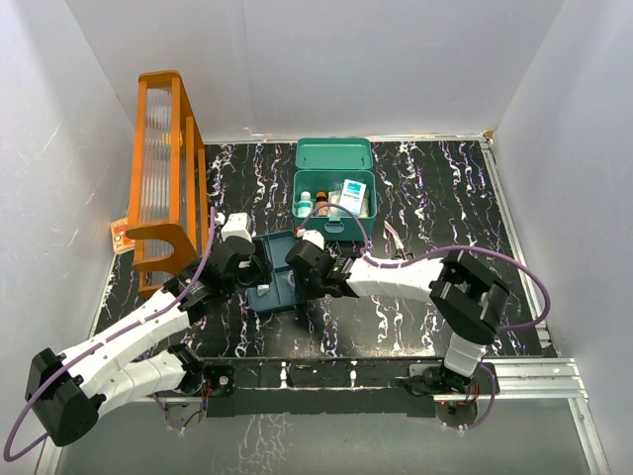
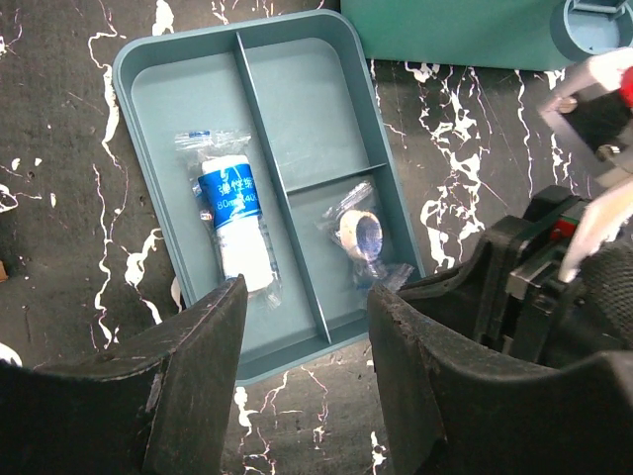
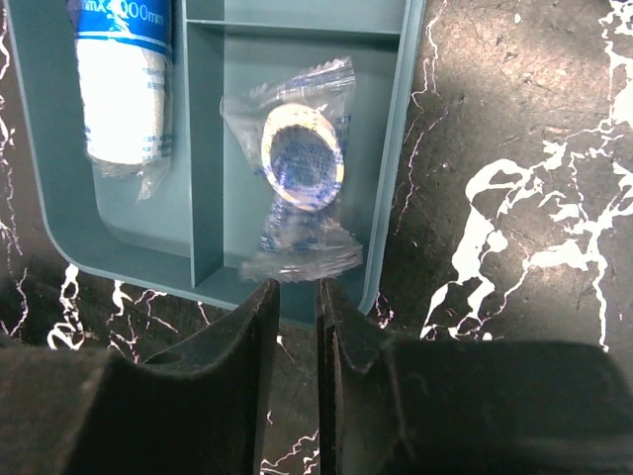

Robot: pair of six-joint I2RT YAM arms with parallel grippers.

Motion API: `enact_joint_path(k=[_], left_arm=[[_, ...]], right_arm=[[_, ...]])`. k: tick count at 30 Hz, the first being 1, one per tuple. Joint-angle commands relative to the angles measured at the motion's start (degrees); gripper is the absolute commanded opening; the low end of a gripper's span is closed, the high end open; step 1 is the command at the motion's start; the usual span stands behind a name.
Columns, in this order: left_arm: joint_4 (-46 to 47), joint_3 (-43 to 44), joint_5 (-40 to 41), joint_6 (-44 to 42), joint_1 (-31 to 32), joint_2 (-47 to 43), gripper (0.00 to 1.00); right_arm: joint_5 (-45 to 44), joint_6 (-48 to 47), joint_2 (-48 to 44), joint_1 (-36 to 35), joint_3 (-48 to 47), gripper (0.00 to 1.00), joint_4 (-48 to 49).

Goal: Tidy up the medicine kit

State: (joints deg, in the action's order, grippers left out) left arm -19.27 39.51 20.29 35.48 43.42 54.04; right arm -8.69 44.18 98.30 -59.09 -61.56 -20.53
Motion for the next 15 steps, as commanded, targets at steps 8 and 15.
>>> enact_joint_path(k=[8, 15], left_arm=[[-0.05, -0.11, 0.83, -0.76, 0.21, -1.04, 0.51], [0.35, -0.38, 0.81, -0.72, 0.22, -1.05, 0.5]], right_arm=[[-2.01, -1.46, 0.02, 0.03, -5.57, 0.24, -0.35], [-3.3, -2.48, -1.34, 0.03, -5.19, 0.26, 0.96]])
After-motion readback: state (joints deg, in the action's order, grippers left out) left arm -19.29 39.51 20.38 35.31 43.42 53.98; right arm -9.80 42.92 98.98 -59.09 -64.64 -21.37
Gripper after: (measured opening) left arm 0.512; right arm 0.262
